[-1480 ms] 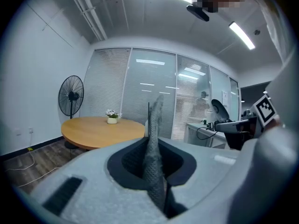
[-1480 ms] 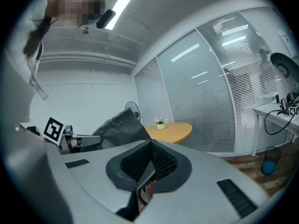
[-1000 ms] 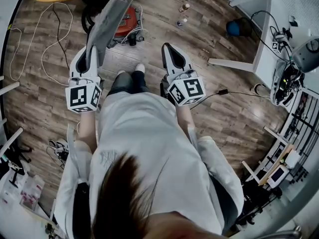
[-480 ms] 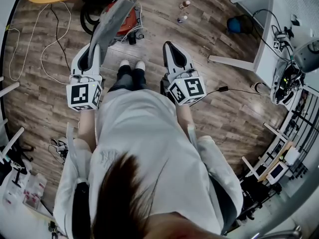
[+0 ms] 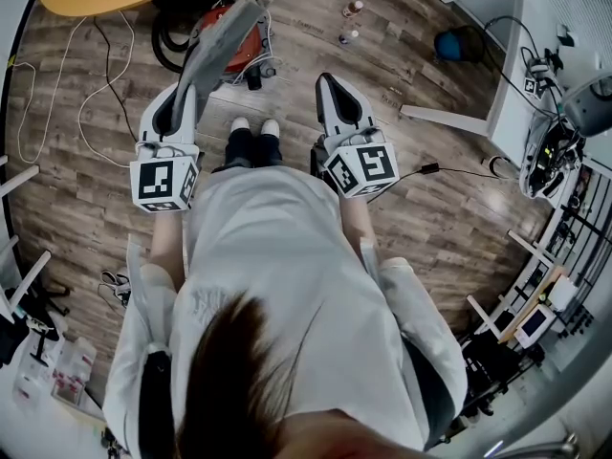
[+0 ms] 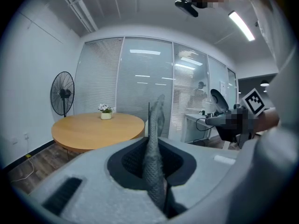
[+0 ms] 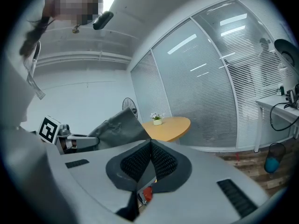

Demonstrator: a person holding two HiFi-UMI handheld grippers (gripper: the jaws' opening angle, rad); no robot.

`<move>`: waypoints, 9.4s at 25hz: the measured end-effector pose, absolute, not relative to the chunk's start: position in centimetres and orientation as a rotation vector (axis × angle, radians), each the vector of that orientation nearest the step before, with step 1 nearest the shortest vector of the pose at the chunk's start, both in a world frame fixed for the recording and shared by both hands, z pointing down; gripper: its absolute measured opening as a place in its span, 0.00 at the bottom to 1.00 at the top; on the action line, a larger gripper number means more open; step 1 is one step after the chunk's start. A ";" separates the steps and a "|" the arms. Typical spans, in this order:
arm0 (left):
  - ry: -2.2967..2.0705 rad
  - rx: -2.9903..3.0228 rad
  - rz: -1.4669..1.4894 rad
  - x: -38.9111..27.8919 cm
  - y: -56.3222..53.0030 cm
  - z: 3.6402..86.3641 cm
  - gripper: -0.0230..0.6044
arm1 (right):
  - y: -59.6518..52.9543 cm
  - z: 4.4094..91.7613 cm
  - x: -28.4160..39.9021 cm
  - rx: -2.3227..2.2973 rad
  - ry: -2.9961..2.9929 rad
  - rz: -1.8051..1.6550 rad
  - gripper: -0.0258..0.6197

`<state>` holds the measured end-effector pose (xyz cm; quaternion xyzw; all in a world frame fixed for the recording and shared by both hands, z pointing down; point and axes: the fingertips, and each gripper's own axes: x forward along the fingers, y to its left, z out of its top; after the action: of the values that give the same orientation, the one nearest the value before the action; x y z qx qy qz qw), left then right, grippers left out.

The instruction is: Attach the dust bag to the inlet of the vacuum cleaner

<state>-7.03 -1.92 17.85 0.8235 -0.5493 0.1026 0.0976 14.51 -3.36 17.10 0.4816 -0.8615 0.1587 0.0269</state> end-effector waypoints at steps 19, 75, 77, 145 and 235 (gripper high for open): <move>-0.968 2.708 0.927 -0.2 3.9 26.6 0.10 | 0.1 20.0 8.1 0.848 -2.603 0.037 0.32; -0.511 2.512 1.344 3.1 0.9 73.8 0.11 | -0.1 71.8 6.5 0.002 -2.018 0.003 0.09; -0.510 2.509 1.345 3.2 0.7 74.1 0.11 | -0.2 72.1 6.6 0.002 -2.016 0.001 0.09; -0.599 2.354 1.321 2.5 -4.6 75.1 0.17 | -6.1 73.6 5.9 0.011 -2.016 -0.055 0.11; -0.934 2.191 0.947 1.0 -5.0 69.1 0.22 | -6.3 67.5 5.1 0.427 -2.172 0.372 0.15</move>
<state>0.95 -4.96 69.06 0.8192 -0.3495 0.3540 0.2853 5.11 -6.30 67.51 0.1715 -0.8720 0.1495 0.4335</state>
